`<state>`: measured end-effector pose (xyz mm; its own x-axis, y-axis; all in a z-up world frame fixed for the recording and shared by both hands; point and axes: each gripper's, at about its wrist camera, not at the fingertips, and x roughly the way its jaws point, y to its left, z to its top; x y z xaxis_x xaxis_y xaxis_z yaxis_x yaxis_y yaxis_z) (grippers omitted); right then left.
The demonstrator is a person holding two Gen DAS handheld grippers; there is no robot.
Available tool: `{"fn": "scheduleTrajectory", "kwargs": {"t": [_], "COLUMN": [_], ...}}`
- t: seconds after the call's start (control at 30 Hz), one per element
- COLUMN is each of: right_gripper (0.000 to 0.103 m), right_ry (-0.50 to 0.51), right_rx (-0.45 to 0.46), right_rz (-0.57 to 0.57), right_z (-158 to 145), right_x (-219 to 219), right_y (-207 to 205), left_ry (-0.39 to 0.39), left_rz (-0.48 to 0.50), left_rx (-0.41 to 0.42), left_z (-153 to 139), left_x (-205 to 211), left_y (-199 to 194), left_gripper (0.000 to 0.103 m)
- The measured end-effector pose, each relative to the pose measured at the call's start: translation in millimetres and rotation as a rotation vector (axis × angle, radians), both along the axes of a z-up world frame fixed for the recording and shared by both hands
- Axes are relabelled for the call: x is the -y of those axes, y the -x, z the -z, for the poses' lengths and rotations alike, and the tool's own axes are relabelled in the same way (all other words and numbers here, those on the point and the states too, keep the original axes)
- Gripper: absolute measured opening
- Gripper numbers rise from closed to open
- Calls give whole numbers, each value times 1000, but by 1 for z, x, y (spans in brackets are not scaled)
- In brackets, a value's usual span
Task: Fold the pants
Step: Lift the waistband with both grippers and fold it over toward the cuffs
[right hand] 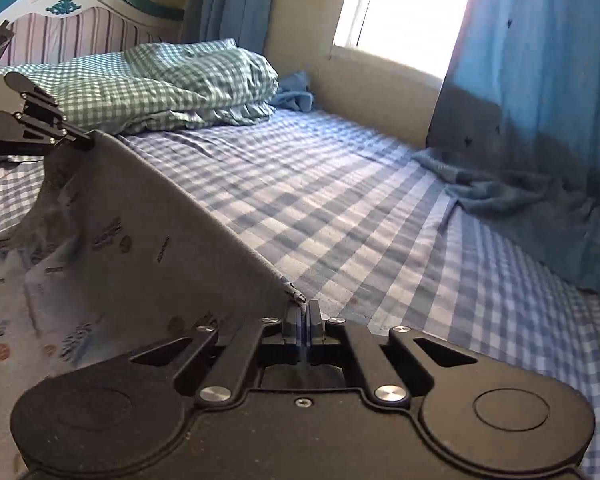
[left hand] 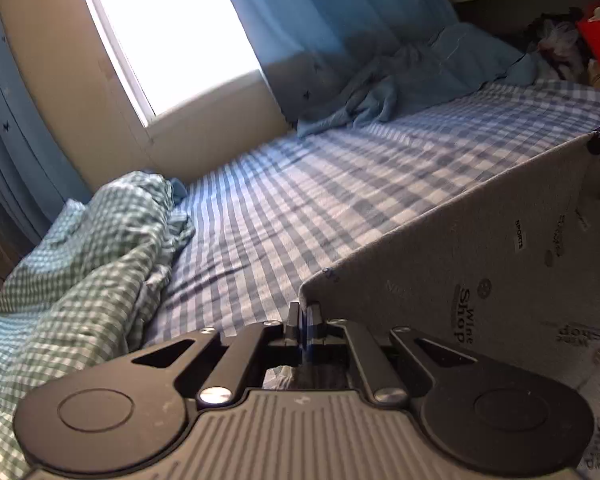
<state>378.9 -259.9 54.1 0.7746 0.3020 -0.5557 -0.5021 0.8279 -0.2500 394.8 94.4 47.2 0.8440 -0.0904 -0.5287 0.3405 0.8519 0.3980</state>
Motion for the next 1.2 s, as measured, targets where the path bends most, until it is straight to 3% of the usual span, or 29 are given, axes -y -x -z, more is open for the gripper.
{"fn": "scheduleTrajectory", "kwargs": {"t": [0.13, 0.23, 0.43, 0.57, 0.7, 0.83, 0.97, 1.2], "right_gripper": [0, 0, 0, 0, 0, 0, 0, 0], "right_ry": [-5, 2, 116, 159, 155, 195, 199, 219], "right_rx": [57, 60, 1, 17, 37, 58, 32, -6], "right_rz": [-26, -29, -48, -33, -29, -65, -81, -68], "right_z": [-11, 0, 52, 74, 74, 64, 68, 101], "right_x": [1, -3, -23, -32, -31, -31, -34, -45], "right_y": [98, 164, 249, 264, 270, 279, 298, 308], "left_ry": [-57, -148, -309, -304, -270, -305, -300, -343], "left_rz": [113, 205, 327, 304, 273, 296, 304, 303], "left_rx": [120, 165, 85, 58, 74, 82, 25, -29], "left_z": [-11, 4, 67, 94, 89, 88, 96, 114], "left_x": [-8, -8, 0, 0, -4, -6, -9, -7], "left_y": [81, 139, 218, 232, 230, 230, 234, 241], "left_gripper": [1, 1, 1, 1, 0, 1, 0, 1]}}
